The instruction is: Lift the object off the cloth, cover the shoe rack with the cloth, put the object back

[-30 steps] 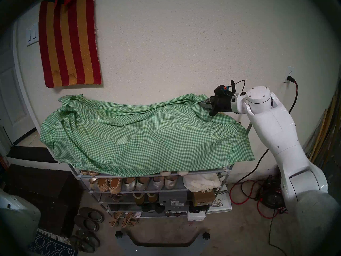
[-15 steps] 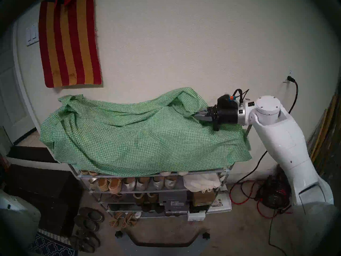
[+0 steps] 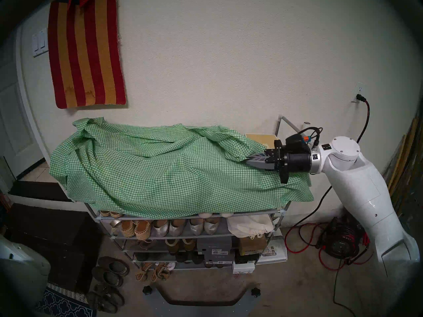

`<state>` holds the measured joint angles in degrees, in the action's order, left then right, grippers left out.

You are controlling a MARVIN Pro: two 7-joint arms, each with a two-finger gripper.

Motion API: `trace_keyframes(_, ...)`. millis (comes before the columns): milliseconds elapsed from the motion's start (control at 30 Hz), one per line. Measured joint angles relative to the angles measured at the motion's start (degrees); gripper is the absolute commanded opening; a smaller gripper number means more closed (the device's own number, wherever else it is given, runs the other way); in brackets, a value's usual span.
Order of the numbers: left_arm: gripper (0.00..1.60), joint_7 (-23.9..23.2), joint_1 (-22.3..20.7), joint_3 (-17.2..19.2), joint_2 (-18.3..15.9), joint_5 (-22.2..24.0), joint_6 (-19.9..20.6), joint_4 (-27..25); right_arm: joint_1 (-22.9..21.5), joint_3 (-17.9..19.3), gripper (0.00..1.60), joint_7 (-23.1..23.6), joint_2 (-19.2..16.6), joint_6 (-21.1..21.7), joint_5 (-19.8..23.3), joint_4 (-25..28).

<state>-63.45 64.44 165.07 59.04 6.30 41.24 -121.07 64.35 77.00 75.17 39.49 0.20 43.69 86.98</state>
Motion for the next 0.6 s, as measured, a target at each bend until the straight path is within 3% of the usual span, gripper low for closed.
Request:
trace_keyframes(367,0.00,0.00,0.18,0.00,-0.02,0.22,0.00,0.01,7.93,11.15,0.00,0.72,-1.66,-6.98,13.74,4.98)
trace_keyframes(600,0.00,0.00,0.25,0.00,-0.03,0.32,0.00,0.01,12.61,17.99,0.00,3.48,-2.63,-8.76,19.21,8.34)
